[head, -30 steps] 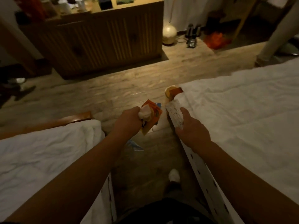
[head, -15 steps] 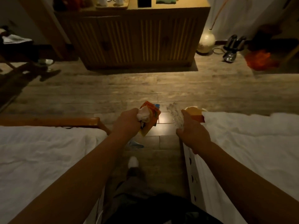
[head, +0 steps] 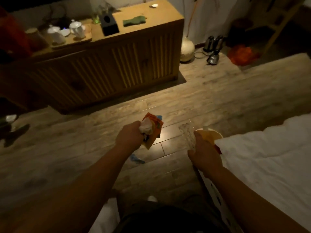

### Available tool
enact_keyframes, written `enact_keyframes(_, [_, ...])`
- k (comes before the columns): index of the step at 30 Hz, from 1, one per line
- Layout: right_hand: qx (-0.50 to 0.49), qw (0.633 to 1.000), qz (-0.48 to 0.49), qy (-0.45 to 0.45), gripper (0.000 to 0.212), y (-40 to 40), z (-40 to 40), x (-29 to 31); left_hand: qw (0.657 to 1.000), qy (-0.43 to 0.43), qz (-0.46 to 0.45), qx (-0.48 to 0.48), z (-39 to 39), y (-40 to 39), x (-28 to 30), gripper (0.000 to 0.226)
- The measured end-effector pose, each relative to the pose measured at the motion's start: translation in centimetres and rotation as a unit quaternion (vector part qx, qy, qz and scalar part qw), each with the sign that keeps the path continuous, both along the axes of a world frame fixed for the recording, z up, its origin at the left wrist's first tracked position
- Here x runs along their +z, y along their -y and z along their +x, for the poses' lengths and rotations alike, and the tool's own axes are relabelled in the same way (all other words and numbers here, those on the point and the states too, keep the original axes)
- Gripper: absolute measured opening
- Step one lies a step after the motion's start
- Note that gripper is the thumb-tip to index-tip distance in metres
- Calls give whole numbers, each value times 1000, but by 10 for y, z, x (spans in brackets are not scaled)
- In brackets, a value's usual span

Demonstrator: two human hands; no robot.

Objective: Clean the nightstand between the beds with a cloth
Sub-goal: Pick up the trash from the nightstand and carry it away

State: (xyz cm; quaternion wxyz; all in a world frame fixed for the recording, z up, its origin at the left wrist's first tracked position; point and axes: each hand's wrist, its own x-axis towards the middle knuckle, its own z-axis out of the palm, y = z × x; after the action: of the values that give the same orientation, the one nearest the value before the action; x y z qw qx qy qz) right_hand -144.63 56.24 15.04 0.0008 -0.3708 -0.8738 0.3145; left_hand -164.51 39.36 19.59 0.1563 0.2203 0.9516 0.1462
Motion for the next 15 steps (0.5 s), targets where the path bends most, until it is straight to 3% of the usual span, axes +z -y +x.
enact_keyframes(3, [-38,999,0,-20,57,-31,-20,-13,999,-5,0,-36,-34,-60,-12,7])
enact_keyframes(8, [-119,993,-16,-4,73,-96,-56,-45,995,15,18,-96,-77,-161,-40,10])
enact_keyframes(15, [-256,964,-54,41,68,-167,-86,-92,981,78,-6,-178,-118,-269,-75,21])
